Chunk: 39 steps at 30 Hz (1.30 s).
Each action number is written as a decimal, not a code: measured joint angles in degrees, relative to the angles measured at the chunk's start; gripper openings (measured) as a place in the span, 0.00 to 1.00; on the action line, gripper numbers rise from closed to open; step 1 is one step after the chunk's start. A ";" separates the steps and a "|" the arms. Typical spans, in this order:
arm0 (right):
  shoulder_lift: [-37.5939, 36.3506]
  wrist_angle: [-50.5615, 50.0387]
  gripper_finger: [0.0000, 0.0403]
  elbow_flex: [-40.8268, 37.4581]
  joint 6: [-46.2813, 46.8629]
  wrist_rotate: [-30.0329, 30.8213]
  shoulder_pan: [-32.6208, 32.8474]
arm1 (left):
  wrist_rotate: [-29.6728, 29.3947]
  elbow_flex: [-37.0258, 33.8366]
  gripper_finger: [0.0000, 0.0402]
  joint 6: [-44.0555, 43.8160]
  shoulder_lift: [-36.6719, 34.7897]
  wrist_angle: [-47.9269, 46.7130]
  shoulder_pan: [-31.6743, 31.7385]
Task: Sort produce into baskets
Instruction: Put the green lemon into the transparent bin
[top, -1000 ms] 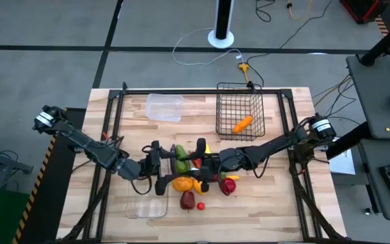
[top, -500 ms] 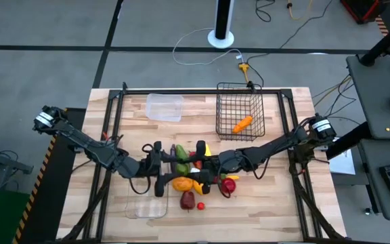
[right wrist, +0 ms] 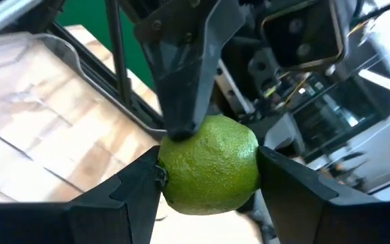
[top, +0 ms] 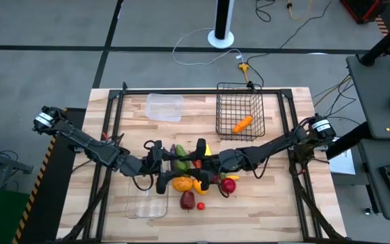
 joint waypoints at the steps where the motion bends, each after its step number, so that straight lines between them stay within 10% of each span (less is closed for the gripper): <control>1: 0.00 0.49 0.53 0.03 -1.13 0.35 0.03 | 0.06 0.00 0.68 0.55 0.00 0.03 0.06; 26: -0.10 -1.78 0.69 0.87 0.07 6.94 0.31 | 1.85 0.00 0.48 5.62 -1.03 0.29 0.64; 39: -2.46 -8.70 0.77 0.90 9.17 8.43 0.27 | 0.83 10.50 0.49 -11.17 -10.13 -43.45 -3.59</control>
